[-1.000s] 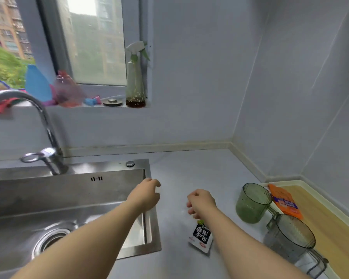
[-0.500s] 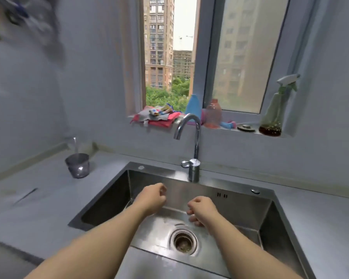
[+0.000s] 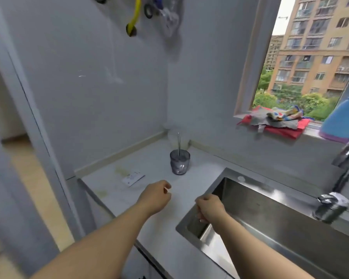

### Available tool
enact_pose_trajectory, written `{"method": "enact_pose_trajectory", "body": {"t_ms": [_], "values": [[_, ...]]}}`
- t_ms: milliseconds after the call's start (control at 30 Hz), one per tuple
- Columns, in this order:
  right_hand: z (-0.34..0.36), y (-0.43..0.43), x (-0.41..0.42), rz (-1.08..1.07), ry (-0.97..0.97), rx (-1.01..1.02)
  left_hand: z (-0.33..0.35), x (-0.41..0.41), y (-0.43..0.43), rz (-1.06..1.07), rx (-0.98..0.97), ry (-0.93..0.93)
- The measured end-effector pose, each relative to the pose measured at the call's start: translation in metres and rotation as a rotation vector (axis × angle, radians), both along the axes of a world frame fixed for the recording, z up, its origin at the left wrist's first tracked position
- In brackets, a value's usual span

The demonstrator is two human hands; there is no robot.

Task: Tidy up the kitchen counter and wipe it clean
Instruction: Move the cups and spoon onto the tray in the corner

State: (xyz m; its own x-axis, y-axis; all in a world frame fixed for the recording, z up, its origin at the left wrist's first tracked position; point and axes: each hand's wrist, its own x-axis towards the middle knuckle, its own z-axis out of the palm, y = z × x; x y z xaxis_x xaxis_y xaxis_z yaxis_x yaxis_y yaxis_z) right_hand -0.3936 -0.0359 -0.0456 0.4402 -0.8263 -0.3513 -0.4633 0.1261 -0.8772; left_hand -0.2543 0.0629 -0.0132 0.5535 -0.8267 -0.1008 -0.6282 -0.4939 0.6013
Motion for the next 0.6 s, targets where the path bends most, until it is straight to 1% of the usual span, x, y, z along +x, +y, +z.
{"method": "enact_pose_trajectory", "body": {"t_ms": [167,267,367,467,600], "values": [[-0.004,-0.041,0.056,-0.008,0.041,-0.007,-0.006,0.050,-0.038,0.007,-0.017,0.030],[-0.004,-0.082,0.088,-0.071,0.021,-0.046,-0.004,0.076,-0.074,0.002,-0.046,0.086],[-0.013,-0.115,0.119,-0.131,0.047,-0.047,-0.009,0.106,-0.107,0.002,-0.025,0.143],[-0.018,-0.135,0.129,-0.157,0.074,-0.034,-0.017,0.125,-0.137,-0.024,-0.023,0.179],[-0.025,-0.153,0.124,-0.203,0.106,0.046,-0.027,0.134,-0.173,-0.054,-0.046,0.248]]}}
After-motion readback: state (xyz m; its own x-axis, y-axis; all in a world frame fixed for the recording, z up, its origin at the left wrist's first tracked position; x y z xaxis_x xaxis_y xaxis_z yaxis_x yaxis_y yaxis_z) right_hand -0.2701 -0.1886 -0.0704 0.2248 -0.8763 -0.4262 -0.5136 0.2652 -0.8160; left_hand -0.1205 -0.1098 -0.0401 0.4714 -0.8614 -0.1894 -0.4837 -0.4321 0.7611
